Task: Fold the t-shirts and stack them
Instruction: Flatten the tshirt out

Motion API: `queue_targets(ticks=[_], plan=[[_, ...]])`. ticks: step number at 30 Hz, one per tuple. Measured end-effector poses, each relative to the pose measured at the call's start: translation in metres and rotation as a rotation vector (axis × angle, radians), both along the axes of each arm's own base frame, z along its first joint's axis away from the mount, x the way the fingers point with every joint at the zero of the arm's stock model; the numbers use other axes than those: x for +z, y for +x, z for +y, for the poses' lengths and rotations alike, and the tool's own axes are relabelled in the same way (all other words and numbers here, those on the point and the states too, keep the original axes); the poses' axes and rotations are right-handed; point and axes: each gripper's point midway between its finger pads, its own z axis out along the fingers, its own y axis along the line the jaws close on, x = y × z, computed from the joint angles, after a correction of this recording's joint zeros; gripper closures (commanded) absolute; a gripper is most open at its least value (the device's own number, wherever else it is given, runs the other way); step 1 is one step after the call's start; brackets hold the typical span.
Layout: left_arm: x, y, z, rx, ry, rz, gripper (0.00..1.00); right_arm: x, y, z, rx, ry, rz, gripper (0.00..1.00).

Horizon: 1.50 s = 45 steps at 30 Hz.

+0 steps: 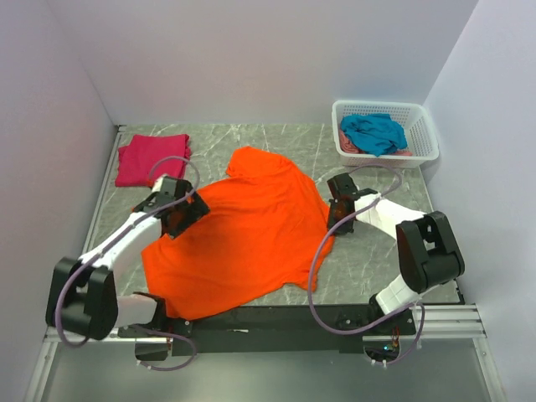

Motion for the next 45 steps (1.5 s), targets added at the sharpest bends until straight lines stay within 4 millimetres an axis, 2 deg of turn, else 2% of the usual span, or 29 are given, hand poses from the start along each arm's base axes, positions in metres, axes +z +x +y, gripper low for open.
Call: queue_targets(ticks=[2, 5, 8, 12, 14, 19, 24, 29, 31, 33, 36, 39, 40, 44, 45], plan=[[-0.014, -0.002, -0.011, -0.037, 0.012, 0.039, 0.01, 0.001, 0.004, -0.006, -0.044, 0.029, -0.022, 1.00], [-0.030, -0.005, -0.025, -0.086, 0.027, 0.081, 0.01, 0.001, 0.005, -0.023, -0.111, 0.053, -0.043, 1.00], [-0.044, -0.006, -0.041, -0.136, 0.044, 0.124, 0.01, 0.002, 0.000, -0.050, -0.201, 0.047, -0.050, 1.00], [-0.053, 0.007, -0.069, -0.211, 0.063, 0.142, 0.00, 0.010, -0.004, -0.080, -0.301, 0.034, -0.064, 1.00], [-0.053, 0.022, -0.084, -0.240, 0.066, 0.131, 0.00, 0.019, -0.004, -0.097, -0.349, 0.012, -0.088, 1.00], [-0.051, 0.058, -0.107, -0.279, 0.061, 0.095, 0.01, 0.032, -0.007, -0.120, -0.415, -0.031, -0.104, 1.00], [-0.049, 0.092, -0.126, -0.322, 0.066, 0.064, 0.01, 0.044, -0.005, -0.124, -0.423, -0.049, -0.099, 1.00], [-0.046, 0.140, -0.147, -0.360, 0.089, 0.013, 0.01, 0.071, 0.018, -0.118, -0.399, -0.065, -0.150, 0.99], [-0.045, 0.153, -0.152, -0.371, 0.101, 0.000, 0.01, 0.084, 0.032, -0.103, -0.355, -0.075, -0.169, 0.99], [-0.044, 0.156, -0.153, -0.381, 0.110, -0.005, 0.01, 0.095, 0.045, -0.078, -0.295, -0.083, -0.187, 0.97], [-0.044, 0.148, -0.145, -0.376, 0.126, 0.007, 0.01, 0.108, 0.063, -0.017, -0.167, -0.053, -0.229, 0.96], [-0.037, 0.120, -0.125, -0.353, 0.150, 0.029, 0.00, 0.110, 0.068, 0.054, -0.034, 0.005, -0.235, 0.94], [-0.032, 0.109, -0.118, -0.339, 0.154, 0.036, 0.01, 0.109, 0.071, 0.082, 0.019, 0.026, -0.231, 0.92], [0.005, 0.067, -0.082, -0.237, 0.158, 0.000, 0.01, 0.104, 0.080, 0.196, 0.208, 0.106, -0.234, 0.61], [0.013, 0.056, -0.073, -0.205, 0.156, -0.009, 0.01, 0.102, 0.078, 0.221, 0.251, 0.124, -0.227, 0.58]])
